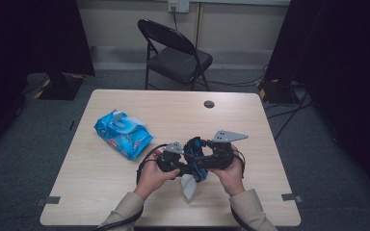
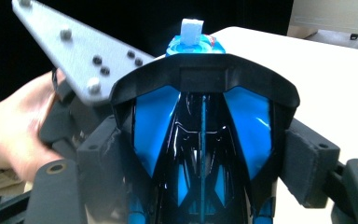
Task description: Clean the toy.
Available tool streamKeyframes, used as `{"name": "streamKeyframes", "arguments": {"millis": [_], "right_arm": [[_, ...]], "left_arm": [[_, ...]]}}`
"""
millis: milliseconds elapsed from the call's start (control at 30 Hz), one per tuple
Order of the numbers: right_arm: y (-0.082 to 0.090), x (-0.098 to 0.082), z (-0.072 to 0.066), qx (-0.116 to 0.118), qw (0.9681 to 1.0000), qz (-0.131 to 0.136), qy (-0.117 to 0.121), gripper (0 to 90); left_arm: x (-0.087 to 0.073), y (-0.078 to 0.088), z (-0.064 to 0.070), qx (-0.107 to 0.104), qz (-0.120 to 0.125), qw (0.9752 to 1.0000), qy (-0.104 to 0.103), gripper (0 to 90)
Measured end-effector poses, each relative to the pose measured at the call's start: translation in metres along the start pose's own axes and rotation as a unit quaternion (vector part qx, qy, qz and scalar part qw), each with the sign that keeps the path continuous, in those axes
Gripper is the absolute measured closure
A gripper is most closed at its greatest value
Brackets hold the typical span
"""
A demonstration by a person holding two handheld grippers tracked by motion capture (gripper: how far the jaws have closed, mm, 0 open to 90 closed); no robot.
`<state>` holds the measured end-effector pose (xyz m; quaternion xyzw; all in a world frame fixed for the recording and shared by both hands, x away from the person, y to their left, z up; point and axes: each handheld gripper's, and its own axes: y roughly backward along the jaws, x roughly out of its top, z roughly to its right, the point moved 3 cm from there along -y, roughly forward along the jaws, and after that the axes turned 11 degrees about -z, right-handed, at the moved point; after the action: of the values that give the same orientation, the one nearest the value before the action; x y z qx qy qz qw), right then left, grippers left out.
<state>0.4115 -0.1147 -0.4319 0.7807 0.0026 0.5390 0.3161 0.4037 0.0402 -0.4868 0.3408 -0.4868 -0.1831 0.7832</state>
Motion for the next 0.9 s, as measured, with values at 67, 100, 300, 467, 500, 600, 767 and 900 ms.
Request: {"name": "streamKeyframes", "arguments": {"millis": [67, 100, 300, 467, 500, 600, 767, 900], "right_arm": [[0.000, 0.000, 0.000, -0.001, 1.0000, 0.000, 0.000, 25.6], [0.000, 0.000, 0.001, -0.002, 1.0000, 0.001, -0.002, 25.6], [0.001, -0.001, 0.004, -0.003, 1.0000, 0.003, -0.007, 25.6], [0.004, -0.002, 0.008, -0.007, 0.9999, 0.006, -0.012, 25.6], [0.004, -0.002, 0.008, -0.009, 0.9999, 0.006, -0.013, 25.6], [0.005, -0.002, 0.010, -0.010, 0.9998, 0.007, -0.015, 25.6], [0.009, -0.002, 0.013, -0.017, 0.9996, 0.010, -0.018, 25.6], [0.015, -0.005, 0.019, -0.027, 0.9992, 0.013, -0.027, 25.6]], "left_arm": [[-0.001, -0.001, 0.001, -0.002, 0.000, 1.0000, -0.001, 85.2], [-0.001, -0.002, 0.001, -0.002, 0.000, 1.0000, -0.001, 85.2], [-0.004, -0.004, 0.002, -0.004, -0.001, 1.0000, 0.001, 85.1], [-0.006, -0.003, 0.002, -0.004, -0.001, 1.0000, 0.002, 85.2], [-0.006, -0.003, 0.002, -0.005, -0.001, 1.0000, 0.004, 85.1], [-0.008, -0.003, 0.002, -0.004, -0.006, 1.0000, 0.003, 85.2], [-0.011, 0.000, 0.001, -0.001, -0.008, 1.0000, 0.005, 85.1], [-0.017, 0.010, -0.004, 0.008, -0.011, 0.9999, 0.007, 85.1]]}}
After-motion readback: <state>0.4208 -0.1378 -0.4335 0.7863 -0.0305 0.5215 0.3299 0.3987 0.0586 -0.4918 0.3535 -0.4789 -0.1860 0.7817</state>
